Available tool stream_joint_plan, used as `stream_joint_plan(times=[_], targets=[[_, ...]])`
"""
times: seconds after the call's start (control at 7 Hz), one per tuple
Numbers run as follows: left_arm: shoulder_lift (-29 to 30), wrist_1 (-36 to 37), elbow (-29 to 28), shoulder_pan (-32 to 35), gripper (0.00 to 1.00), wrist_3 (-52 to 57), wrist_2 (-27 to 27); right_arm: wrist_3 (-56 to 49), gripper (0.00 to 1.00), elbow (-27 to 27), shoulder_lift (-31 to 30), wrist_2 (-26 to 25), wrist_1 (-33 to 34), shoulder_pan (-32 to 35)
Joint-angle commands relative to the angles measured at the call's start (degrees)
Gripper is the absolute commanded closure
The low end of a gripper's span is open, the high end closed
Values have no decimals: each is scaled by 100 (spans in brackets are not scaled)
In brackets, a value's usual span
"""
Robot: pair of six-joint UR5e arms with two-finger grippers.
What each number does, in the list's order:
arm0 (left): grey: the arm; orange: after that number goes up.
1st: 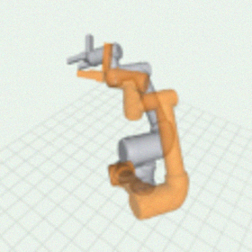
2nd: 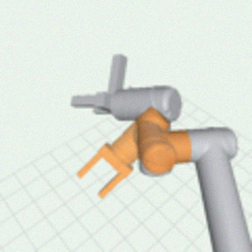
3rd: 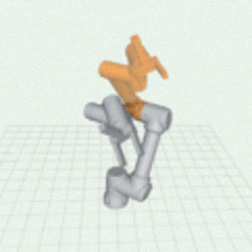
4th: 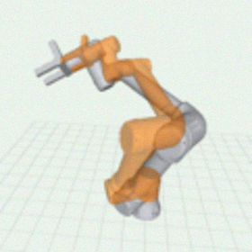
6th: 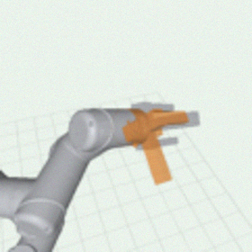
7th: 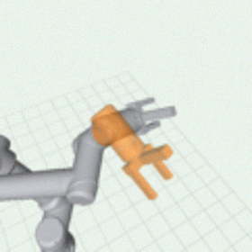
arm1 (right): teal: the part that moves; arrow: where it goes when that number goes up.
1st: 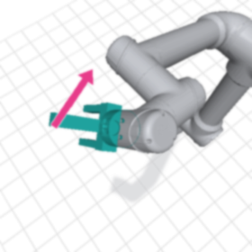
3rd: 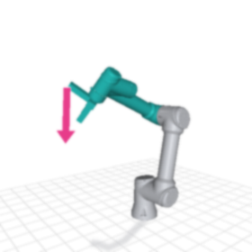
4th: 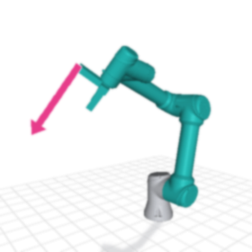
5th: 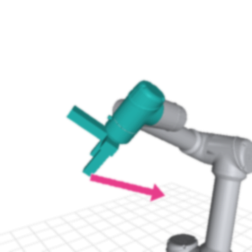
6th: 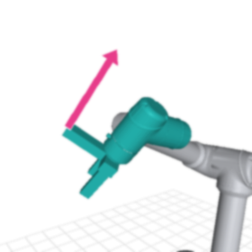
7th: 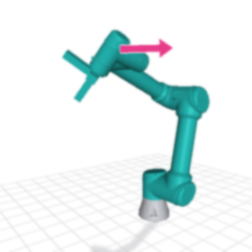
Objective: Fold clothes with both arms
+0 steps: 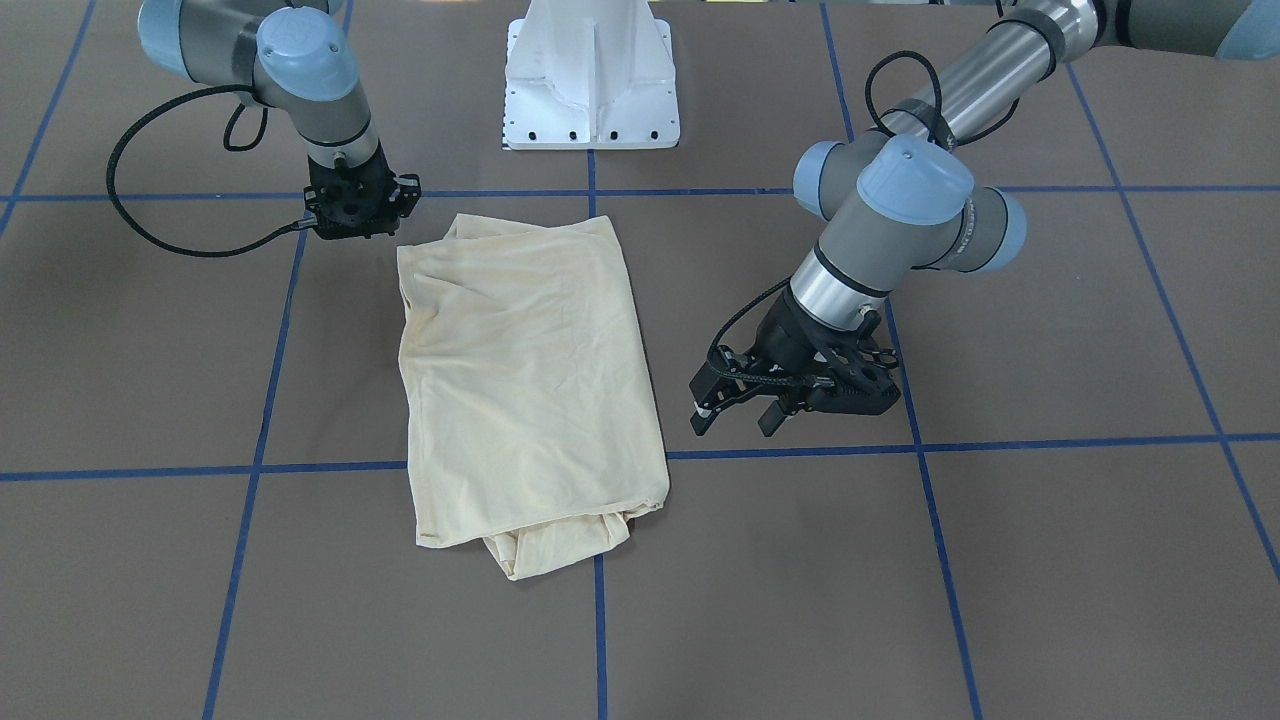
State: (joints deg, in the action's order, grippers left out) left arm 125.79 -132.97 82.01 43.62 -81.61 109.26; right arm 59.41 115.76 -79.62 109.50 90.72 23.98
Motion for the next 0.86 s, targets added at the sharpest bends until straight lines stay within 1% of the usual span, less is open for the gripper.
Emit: stream_joint_plan(times=[0.0, 0.14, 0.29, 0.57, 0.71], targets=[[7, -1, 25, -12, 4, -12, 16, 0, 26, 191, 183, -8, -97, 114], [-80, -1, 321, -342, 2, -361, 33, 9, 5, 166, 454, 1, -150, 272], [-159, 25, 725, -781, 2, -1060, 7, 157, 2, 166, 604, 1, -151, 326], [-728, 78, 1673, -1398, 2, -2100, -45, 614, 1, 166, 886, -8, -160, 379], [-801, 78, 1782, -1688, 2, -2592, -220, 772, 1, 166, 948, -17, -229, 388]])
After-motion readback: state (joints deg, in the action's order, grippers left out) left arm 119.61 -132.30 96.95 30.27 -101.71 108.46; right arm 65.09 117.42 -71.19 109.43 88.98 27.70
